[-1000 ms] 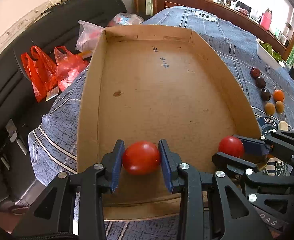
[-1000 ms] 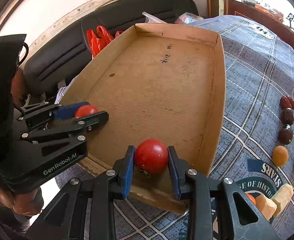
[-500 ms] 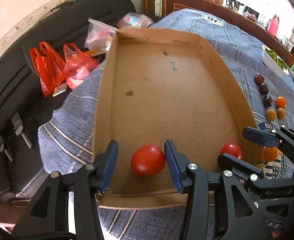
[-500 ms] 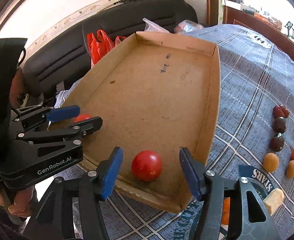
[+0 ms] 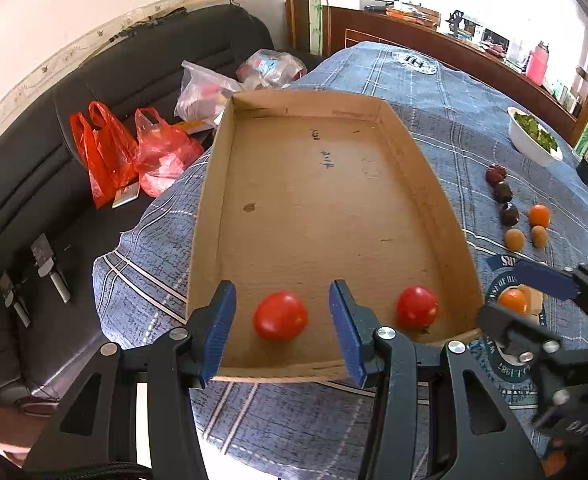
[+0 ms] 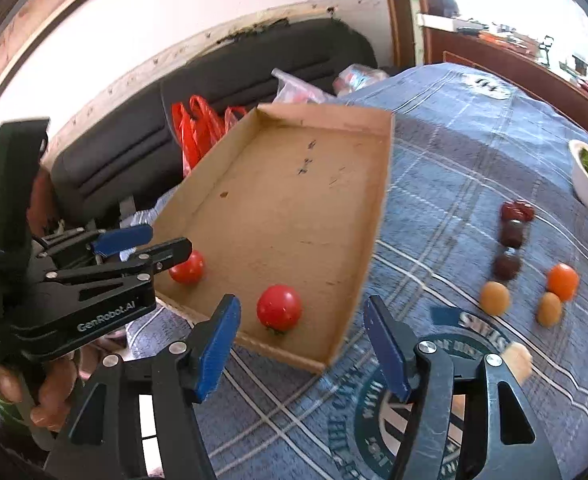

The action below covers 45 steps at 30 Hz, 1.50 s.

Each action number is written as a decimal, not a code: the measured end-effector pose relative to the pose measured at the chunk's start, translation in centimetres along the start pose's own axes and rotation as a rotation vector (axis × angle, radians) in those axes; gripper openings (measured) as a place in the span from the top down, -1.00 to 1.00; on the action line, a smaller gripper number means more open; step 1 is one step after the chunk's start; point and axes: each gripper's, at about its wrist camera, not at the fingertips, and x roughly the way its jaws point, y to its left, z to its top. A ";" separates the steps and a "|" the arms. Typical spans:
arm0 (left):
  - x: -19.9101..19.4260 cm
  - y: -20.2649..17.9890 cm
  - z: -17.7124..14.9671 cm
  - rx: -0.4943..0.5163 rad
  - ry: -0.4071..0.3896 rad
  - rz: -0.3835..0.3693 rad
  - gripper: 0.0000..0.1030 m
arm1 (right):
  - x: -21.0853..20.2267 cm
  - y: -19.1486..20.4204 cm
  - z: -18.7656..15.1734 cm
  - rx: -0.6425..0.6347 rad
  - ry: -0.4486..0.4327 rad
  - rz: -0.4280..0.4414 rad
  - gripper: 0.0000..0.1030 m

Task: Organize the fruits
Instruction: 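Open both tools to drop the tomatoes into the tray, then withdraw, then grasp a tangerine with the left tool while the right tool grasps another tangerine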

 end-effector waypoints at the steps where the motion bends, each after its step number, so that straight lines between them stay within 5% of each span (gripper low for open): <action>1: -0.1 -0.2 0.0 0.003 -0.002 0.000 0.08 | -0.7 -0.5 -0.2 0.011 -0.012 -0.004 -0.27; 21: -3.6 -6.7 -1.2 0.116 -0.042 -0.075 0.09 | -8.8 -8.9 -5.7 0.215 -0.109 -0.124 -0.28; 45: -3.6 -15.2 -3.5 0.254 0.049 -0.277 0.09 | -10.9 -12.5 -9.7 0.313 -0.124 -0.169 -0.28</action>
